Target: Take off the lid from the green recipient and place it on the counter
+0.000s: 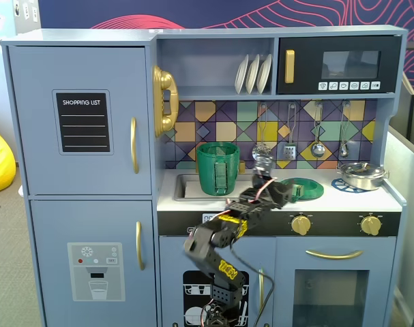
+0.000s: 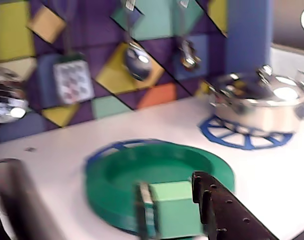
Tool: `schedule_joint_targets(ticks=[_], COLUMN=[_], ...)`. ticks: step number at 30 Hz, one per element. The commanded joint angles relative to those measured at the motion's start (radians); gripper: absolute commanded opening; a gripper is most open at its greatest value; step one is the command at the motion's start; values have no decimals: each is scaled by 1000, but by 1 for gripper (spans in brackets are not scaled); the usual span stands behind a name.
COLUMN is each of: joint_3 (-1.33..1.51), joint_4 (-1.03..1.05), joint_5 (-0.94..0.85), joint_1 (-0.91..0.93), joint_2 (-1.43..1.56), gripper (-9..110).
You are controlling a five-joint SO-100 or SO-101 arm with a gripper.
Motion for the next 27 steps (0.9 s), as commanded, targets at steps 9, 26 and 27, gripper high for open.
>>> schedule_joint_targets(ticks=[9, 26, 27], joint_3=[-181, -26, 3], joint_4=[592, 1370, 1390], joint_5=[15, -98, -78], joint_1=[-209, -397, -408], joint_2=[371, 581, 583], gripper=[34, 0, 0])
